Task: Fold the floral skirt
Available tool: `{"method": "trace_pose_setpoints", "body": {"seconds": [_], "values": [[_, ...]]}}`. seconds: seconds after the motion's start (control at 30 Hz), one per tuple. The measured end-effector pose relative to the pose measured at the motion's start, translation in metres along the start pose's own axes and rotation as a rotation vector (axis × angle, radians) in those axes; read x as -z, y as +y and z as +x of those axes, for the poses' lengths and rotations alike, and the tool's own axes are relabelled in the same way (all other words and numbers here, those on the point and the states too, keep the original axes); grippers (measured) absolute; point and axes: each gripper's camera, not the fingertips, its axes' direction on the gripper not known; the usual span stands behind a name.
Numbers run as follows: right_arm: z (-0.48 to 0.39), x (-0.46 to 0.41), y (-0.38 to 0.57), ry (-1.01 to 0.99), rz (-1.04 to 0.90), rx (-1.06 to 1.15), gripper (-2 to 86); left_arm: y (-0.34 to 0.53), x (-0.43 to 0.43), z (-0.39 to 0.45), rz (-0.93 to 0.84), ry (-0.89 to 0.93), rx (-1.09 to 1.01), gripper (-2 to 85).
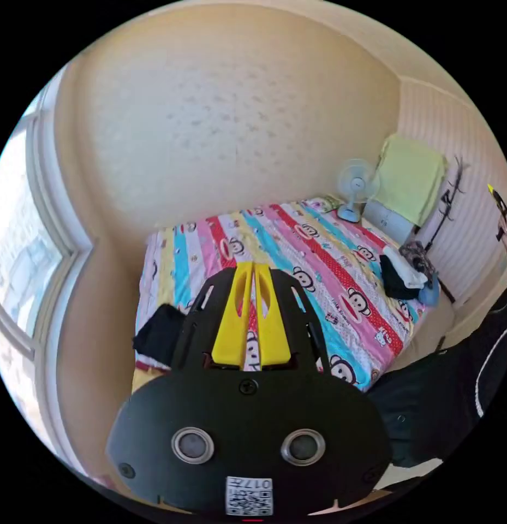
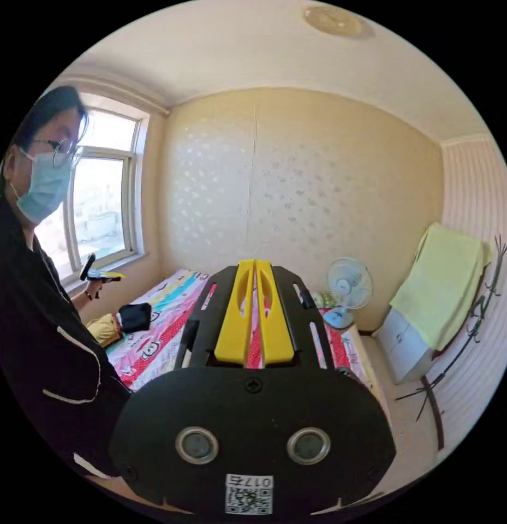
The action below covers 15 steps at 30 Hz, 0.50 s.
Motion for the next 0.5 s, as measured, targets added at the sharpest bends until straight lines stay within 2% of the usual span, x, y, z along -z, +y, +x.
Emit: {"method": "trace_pose_setpoints", "body": {"seconds": [0.03,0.1,0.17,0.23,0.3,0.37,0.4,0.43,0.5], "values": [[-0.01,0.029,0.01,0.104,0.016,0.051,0.6,-0.013,-0.004,0.027,0.021,0.018,-0.064,-0.9],[-0.019,0.066,0.034,0.232,0.027,0.051,0.9,-0.047,-0.034,0.137,0.081,0.062,-0.276,-0.8],[-0.017,0.103,0.076,0.363,0.014,-0.053,1.7,-0.062,-0.068,0.215,0.137,0.083,-0.346,-0.7],[-0.005,0.126,0.113,0.442,0.002,-0.205,2.8,-0.077,-0.105,0.289,0.167,0.205,-0.404,-0.6],[0.012,0.142,0.146,0.436,-0.026,-0.324,3.6,-0.103,-0.144,0.384,0.124,0.439,-0.552,-0.6],[0.034,0.155,0.172,0.367,-0.103,-0.401,3.5,-0.117,-0.163,0.449,0.155,0.503,-0.642,-0.5],[0.037,0.159,0.174,0.378,-0.115,-0.41,3.4,-0.127,-0.173,0.483,0.196,0.519,-0.664,-0.5],[0.038,0.166,0.173,0.458,-0.112,-0.387,3.5,-0.133,-0.178,0.498,0.23,0.532,-0.653,-0.4],[0.035,0.175,0.161,0.679,-0.098,-0.268,4.3,-0.16,-0.198,0.543,0.407,0.648,-0.556,0.0]]}}
